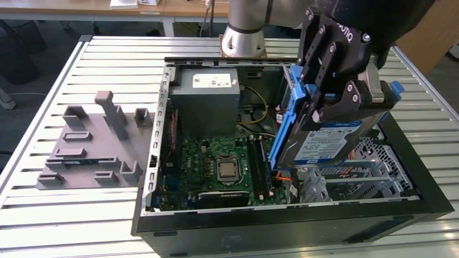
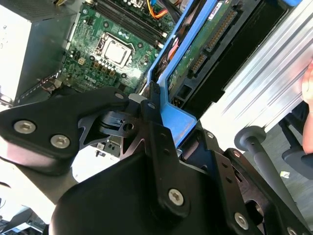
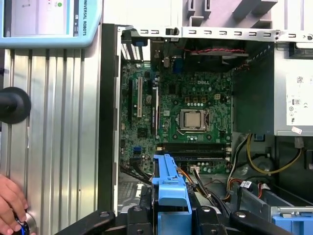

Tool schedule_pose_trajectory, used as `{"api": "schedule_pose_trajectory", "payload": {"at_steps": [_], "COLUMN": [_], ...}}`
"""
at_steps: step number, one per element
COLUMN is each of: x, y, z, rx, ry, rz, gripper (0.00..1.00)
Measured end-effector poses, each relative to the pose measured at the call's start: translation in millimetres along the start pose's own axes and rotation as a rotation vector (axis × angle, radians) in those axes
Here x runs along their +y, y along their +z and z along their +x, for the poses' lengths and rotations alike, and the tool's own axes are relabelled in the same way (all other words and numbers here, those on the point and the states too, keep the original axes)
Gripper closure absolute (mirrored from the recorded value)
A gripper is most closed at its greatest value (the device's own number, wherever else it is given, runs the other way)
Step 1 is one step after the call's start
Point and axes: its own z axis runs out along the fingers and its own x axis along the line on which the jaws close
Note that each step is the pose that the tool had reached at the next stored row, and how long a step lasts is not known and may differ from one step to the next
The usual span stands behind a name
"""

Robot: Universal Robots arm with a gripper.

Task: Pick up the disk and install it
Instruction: 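Insert the disk into the insertion slot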

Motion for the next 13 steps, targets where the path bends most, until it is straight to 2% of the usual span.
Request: {"api": "schedule_pose_trajectory", "payload": {"at_steps": [13], "x": [-18.4], "y": [1.1], "z": [0.5], "rx": [0.0014], "ry": [0.0], "rz": [0.0], "gripper": [0.64]}}
